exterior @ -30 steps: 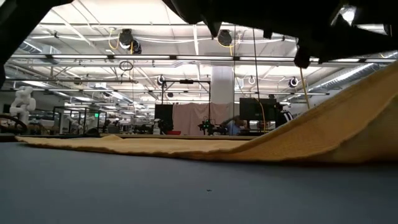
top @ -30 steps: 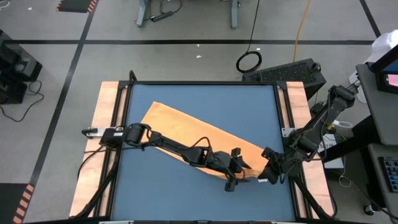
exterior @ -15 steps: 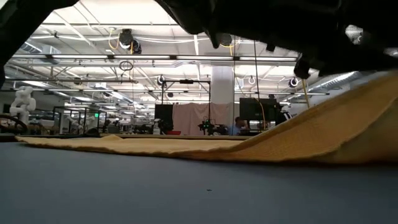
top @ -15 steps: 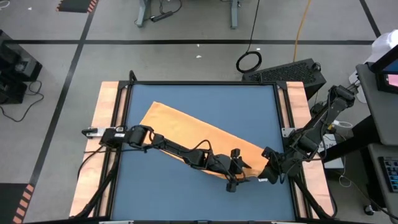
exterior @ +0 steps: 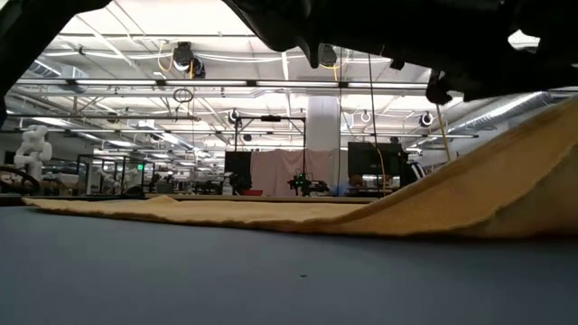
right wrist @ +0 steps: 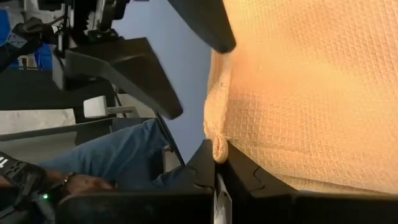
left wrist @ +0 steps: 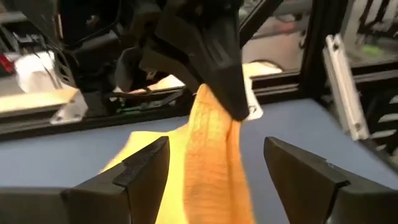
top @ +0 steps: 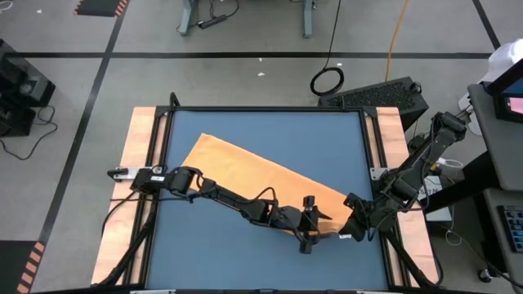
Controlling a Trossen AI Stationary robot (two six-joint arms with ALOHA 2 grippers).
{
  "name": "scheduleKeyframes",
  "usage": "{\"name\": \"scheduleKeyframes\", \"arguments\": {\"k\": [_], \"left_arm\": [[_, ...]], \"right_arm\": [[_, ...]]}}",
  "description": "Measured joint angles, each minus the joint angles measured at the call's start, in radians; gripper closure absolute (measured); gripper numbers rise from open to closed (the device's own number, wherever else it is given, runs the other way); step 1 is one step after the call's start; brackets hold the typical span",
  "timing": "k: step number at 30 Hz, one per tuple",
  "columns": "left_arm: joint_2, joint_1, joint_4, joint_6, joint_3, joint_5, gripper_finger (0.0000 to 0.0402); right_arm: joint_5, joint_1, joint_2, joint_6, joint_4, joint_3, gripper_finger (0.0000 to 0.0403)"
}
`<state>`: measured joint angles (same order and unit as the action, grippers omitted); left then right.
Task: Roll towel into tight, uniform cylinder
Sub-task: Fold the orange microfiber cloth
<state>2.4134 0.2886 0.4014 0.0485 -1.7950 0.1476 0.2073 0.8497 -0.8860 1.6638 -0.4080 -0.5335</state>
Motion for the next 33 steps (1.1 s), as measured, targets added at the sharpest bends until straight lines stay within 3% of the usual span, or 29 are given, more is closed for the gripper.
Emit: {"name": "scheduleKeyframes", "arguments": {"k": [4,12,16,24,33], "left_arm": [[0.007,-0.002,-0.061,-0.035,0.0,-0.056,0.0135],[0.007,-0.003,-0.08,0.011,0.0,-0.01,0.016],[0.007,-0.01,-0.097,0.011,0.0,-0.049,0.0206],[0.007,-0.024,-0.072,-0.009,0.0,-0.118,0.034],[-0.005,-0.054,-0.125,-0.096,0.0,-0.187,0.0395]], "right_arm": [[0.0,0.0,0.0,-0.001,-0.001,0.0,0.0402],[0.008,0.0,0.0,-0.007,-0.001,0.0,0.0402],[0.01,0.0,0.0,-0.007,0.002,0.0,0.0403],[0.05,-0.001,0.0,-0.055,0.081,0.0,0.0403],[0.051,-0.006,0.0,-0.054,0.081,0.0,0.0403]]}}
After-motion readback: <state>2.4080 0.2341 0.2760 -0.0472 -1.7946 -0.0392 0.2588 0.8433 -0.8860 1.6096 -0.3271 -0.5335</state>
